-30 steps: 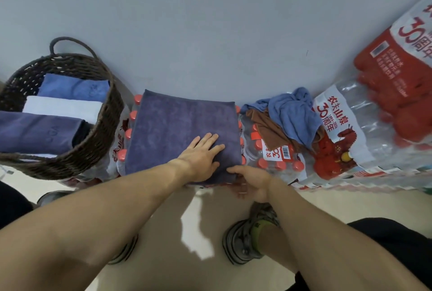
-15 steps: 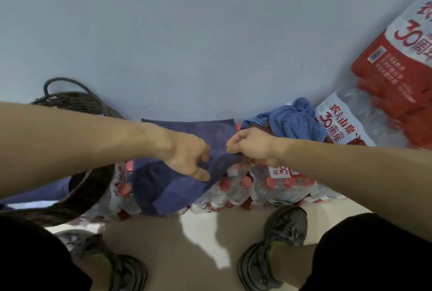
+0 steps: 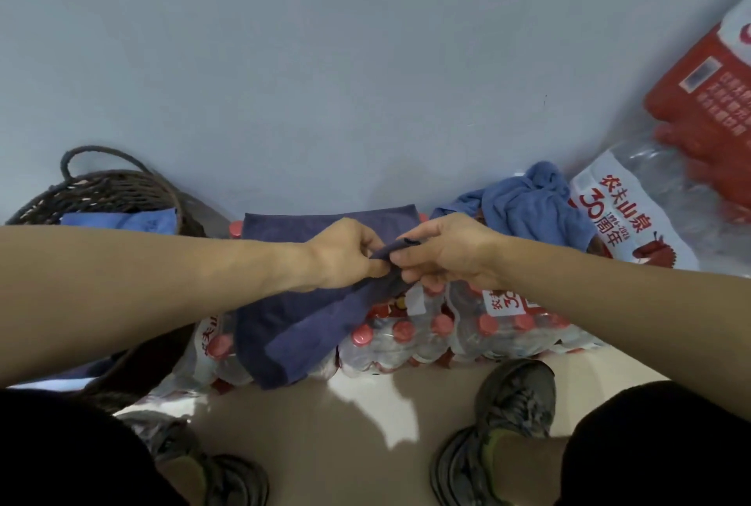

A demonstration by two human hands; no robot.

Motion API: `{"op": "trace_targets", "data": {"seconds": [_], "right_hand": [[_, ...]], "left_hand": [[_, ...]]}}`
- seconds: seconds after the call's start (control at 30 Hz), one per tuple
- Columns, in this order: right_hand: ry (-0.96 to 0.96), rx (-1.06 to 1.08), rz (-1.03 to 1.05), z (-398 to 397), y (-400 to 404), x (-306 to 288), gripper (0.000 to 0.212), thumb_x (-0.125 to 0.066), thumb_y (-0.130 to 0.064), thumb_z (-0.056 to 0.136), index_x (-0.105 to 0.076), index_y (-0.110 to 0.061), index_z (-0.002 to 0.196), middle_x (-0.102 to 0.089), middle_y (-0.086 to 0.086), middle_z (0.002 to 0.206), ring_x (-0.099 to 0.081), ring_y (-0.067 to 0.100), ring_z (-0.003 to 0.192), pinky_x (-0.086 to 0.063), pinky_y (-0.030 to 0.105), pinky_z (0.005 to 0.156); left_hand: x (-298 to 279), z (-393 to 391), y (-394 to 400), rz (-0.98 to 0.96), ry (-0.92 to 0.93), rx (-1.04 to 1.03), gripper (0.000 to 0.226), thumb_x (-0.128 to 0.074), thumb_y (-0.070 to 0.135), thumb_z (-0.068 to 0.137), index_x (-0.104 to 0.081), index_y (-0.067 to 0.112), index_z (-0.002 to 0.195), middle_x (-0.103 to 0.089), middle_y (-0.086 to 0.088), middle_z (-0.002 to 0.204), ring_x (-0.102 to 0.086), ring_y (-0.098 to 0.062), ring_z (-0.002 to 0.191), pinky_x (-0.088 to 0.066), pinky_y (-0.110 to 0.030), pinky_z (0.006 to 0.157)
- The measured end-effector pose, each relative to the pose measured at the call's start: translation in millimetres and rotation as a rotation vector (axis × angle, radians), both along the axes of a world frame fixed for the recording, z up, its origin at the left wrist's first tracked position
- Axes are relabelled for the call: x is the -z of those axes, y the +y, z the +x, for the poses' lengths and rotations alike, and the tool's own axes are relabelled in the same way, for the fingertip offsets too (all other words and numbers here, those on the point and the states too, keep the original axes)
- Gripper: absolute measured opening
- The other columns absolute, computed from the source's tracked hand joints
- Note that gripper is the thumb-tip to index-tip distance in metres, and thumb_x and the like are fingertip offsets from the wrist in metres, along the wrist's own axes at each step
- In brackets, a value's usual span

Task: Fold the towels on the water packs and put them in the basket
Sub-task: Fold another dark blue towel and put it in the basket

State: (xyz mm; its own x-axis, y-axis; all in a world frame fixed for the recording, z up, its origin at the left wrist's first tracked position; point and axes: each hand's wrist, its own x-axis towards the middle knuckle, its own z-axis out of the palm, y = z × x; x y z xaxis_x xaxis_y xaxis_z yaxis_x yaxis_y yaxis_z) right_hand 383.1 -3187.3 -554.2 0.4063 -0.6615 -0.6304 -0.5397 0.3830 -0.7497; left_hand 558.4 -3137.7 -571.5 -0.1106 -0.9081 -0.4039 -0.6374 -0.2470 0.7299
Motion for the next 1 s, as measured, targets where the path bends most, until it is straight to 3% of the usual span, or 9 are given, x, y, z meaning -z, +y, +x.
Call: {"op": "trace_targets", "data": {"seconds": [0.07, 0.17, 0.3, 0.47, 0.6, 0.73, 0.87, 0.93, 1.0], "right_hand": [[0.11, -0.12, -0.177, -1, 1, 5, 0.016, -0.079, -0.026, 0.082, -0.073, -0.013, 0.089, -0.066, -0.002, 0.059, -0.058, 0.008, 0.051, -0.045, 0.028, 0.057], [0.201, -0.227, -0.467, 1, -2, 10, 0.021, -0.075, -0.037, 0.085, -0.071, -0.021, 0.073, -0.053, -0.016, 0.047, -0.047, -0.003, 0.043, -0.035, 0.014, 0.05], [0.186, -0.343, -0.661, 0, -3, 9, 0.02, -0.066, -0.035, 0.092, -0.068, -0.02, 0.079, -0.062, -0.008, 0.074, -0.055, 0.003, 0.066, -0.042, 0.019, 0.06], [0.159, -0.221, -0.616, -7, -12, 20, 0.025, -0.057, -0.038, 0.096, -0.06, -0.017, 0.084, -0.06, -0.004, 0.068, -0.057, 0.016, 0.068, -0.05, 0.037, 0.068], [0.181, -0.145, -0.61, -13, -17, 29, 0.032, -0.054, -0.035, 0.099, -0.046, -0.022, 0.071, -0.042, -0.007, 0.062, -0.042, 0.011, 0.059, -0.039, 0.032, 0.061], [0.163, -0.01, -0.545, -20, -20, 37, 0.031, -0.052, -0.029, 0.1, -0.045, -0.015, 0.073, -0.043, 0.0, 0.064, -0.041, 0.014, 0.059, -0.037, 0.032, 0.06], [0.14, 0.055, -0.416, -31, -20, 43, 0.036, -0.051, -0.026, 0.102, -0.057, 0.009, 0.096, -0.055, 0.018, 0.079, -0.05, 0.025, 0.073, -0.045, 0.042, 0.068], [0.185, 0.032, -0.411, -38, -18, 48, 0.04, -0.05, -0.026, 0.102, -0.056, 0.014, 0.1, -0.057, 0.023, 0.082, -0.051, 0.027, 0.076, -0.046, 0.044, 0.071], [0.201, -0.02, -0.393, -43, -15, 53, 0.037, -0.049, -0.026, 0.103, -0.055, 0.009, 0.092, -0.053, 0.02, 0.08, -0.049, 0.027, 0.075, -0.043, 0.042, 0.069]], "left_hand": [[1, -1, -1, 0.095, 0.026, -0.021, 0.02, -0.069, 0.022, 0.087, -0.069, 0.009, 0.072, -0.067, -0.008, 0.069, -0.058, -0.017, 0.067, -0.051, -0.033, 0.067], [3, -2, 2, 0.204, 0.125, -0.046, 0.031, -0.065, 0.028, 0.091, -0.072, -0.002, 0.093, -0.073, -0.021, 0.095, -0.065, -0.028, 0.083, -0.055, -0.043, 0.083], [4, 2, 6, 0.279, 0.228, 0.036, 0.032, -0.066, 0.033, 0.092, -0.072, 0.003, 0.102, -0.074, -0.016, 0.097, -0.07, -0.029, 0.088, -0.056, -0.039, 0.082], [12, 19, 11, 0.326, 0.192, 0.141, 0.032, -0.079, 0.02, 0.08, -0.069, 0.008, 0.108, -0.076, -0.008, 0.098, -0.072, -0.028, 0.093, -0.059, -0.042, 0.084], [16, 34, 15, 0.427, 0.12, 0.173, 0.032, -0.085, 0.02, 0.074, -0.071, 0.014, 0.102, -0.077, -0.001, 0.094, -0.073, -0.02, 0.091, -0.059, -0.035, 0.082], [16, 51, 19, 0.474, -0.146, 0.258, 0.034, -0.091, 0.03, 0.063, -0.071, 0.022, 0.089, -0.075, 0.007, 0.082, -0.071, -0.014, 0.082, -0.057, -0.026, 0.068], [8, 73, 24, 0.585, -0.263, 0.333, 0.042, -0.089, 0.032, 0.066, -0.066, 0.022, 0.101, -0.07, 0.006, 0.101, -0.065, -0.018, 0.1, -0.054, -0.039, 0.095], [5, 84, 26, 0.63, -0.244, 0.347, 0.041, -0.088, 0.029, 0.069, -0.067, 0.021, 0.103, -0.071, 0.006, 0.102, -0.065, -0.017, 0.101, -0.054, -0.038, 0.095], [3, 93, 25, 0.659, -0.214, 0.367, 0.035, -0.087, 0.027, 0.07, -0.07, 0.021, 0.101, -0.074, 0.009, 0.097, -0.068, -0.014, 0.098, -0.055, -0.032, 0.089]]}}
